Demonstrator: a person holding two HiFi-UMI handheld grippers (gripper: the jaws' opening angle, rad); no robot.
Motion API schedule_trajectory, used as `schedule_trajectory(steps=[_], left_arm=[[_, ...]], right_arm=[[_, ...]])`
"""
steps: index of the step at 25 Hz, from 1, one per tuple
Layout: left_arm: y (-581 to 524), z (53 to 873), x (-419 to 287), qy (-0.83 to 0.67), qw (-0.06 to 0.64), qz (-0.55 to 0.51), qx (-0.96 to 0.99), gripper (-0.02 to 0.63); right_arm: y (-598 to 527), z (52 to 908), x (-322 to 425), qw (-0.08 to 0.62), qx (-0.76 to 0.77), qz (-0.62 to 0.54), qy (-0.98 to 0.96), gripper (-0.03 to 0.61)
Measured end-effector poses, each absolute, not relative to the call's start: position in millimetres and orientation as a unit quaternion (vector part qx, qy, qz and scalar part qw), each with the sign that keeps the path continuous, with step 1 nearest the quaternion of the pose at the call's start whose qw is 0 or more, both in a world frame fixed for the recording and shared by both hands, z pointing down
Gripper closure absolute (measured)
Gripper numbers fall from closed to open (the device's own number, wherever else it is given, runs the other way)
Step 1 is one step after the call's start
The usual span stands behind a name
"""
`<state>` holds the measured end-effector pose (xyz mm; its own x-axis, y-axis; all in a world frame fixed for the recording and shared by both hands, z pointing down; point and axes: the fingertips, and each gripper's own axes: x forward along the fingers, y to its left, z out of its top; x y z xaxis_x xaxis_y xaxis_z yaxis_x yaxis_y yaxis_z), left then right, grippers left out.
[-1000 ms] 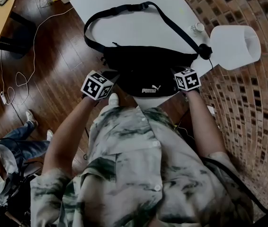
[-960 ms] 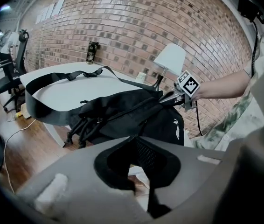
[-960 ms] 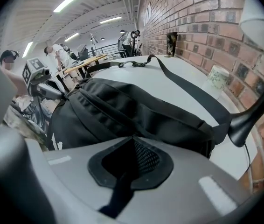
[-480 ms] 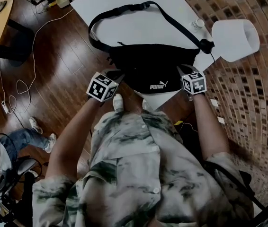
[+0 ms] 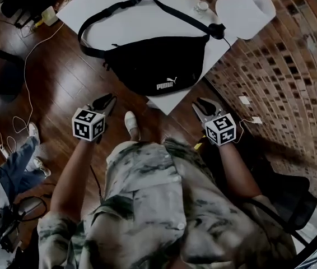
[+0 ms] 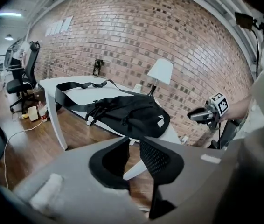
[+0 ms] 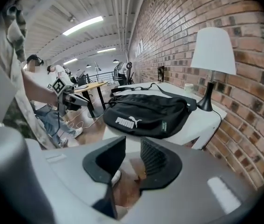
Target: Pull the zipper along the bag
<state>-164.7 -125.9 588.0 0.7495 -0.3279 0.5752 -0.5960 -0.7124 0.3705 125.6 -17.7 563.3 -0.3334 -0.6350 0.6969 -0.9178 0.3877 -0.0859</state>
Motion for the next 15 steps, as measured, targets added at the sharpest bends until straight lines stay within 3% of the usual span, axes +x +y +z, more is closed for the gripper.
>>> schedule_trajectory(steps=[15], left_arm=[[172.7, 457.4, -63.4, -0.239, 0.252, 0.176, 0.921, 0.541]], right_arm=[[245.3, 500.7, 143.4, 0.214, 0.492, 0.193, -0.821, 0.488]])
